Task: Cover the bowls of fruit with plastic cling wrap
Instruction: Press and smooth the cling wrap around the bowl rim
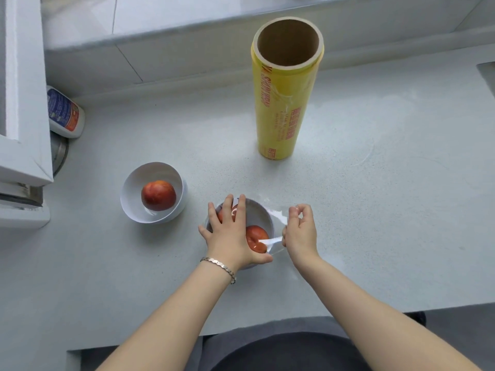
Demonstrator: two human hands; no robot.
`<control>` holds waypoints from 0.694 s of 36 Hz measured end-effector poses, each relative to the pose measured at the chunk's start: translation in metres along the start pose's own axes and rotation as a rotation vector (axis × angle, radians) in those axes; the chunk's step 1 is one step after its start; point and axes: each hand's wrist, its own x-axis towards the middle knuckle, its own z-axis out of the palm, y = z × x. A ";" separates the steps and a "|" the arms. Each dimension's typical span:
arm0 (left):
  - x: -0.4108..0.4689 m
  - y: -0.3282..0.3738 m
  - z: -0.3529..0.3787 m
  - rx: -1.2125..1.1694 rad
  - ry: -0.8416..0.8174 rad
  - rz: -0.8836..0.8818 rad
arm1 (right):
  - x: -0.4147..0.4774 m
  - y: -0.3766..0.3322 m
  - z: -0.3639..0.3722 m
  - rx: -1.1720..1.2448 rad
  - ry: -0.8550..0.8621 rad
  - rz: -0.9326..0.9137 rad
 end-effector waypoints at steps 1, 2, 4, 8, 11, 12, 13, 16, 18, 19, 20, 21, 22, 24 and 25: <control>0.000 0.000 0.000 0.001 -0.001 0.001 | 0.002 0.002 0.001 -0.030 0.013 0.004; 0.000 0.000 -0.001 0.001 -0.003 0.000 | 0.004 0.004 0.003 -0.055 0.017 0.017; 0.000 0.001 -0.001 -0.002 -0.009 -0.006 | 0.009 0.007 0.007 -0.098 -0.001 0.046; -0.001 -0.001 -0.002 -0.041 -0.020 0.011 | 0.014 0.004 0.009 -0.166 -0.085 0.108; 0.000 -0.014 -0.002 -0.256 0.058 0.022 | 0.014 0.002 0.003 -0.232 -0.095 0.143; 0.000 -0.019 -0.002 -0.377 0.096 -0.001 | 0.012 0.001 0.000 -0.266 -0.108 0.155; 0.000 -0.022 -0.003 -0.502 0.128 -0.043 | 0.010 0.002 -0.003 -0.283 -0.133 0.168; 0.001 -0.028 -0.008 -0.741 0.117 -0.232 | -0.002 0.001 -0.010 -0.222 -0.287 0.201; 0.003 -0.030 -0.010 -0.805 0.075 -0.320 | -0.009 -0.002 -0.012 -0.110 -0.385 0.228; 0.004 -0.030 -0.010 -0.834 0.073 -0.342 | -0.011 -0.002 -0.012 -0.043 -0.421 0.237; 0.005 -0.031 -0.010 -0.866 0.073 -0.354 | -0.012 -0.002 -0.013 0.008 -0.450 0.237; 0.005 -0.030 -0.010 -0.894 0.076 -0.358 | -0.013 -0.001 -0.014 0.037 -0.469 0.236; 0.005 -0.030 -0.010 -0.919 0.082 -0.359 | -0.014 -0.001 -0.016 0.055 -0.476 0.234; 0.001 -0.029 -0.008 -0.973 0.115 -0.358 | -0.016 0.000 -0.020 0.099 -0.479 0.245; -0.003 -0.027 -0.006 -1.003 0.131 -0.358 | -0.019 -0.001 -0.023 0.132 -0.485 0.251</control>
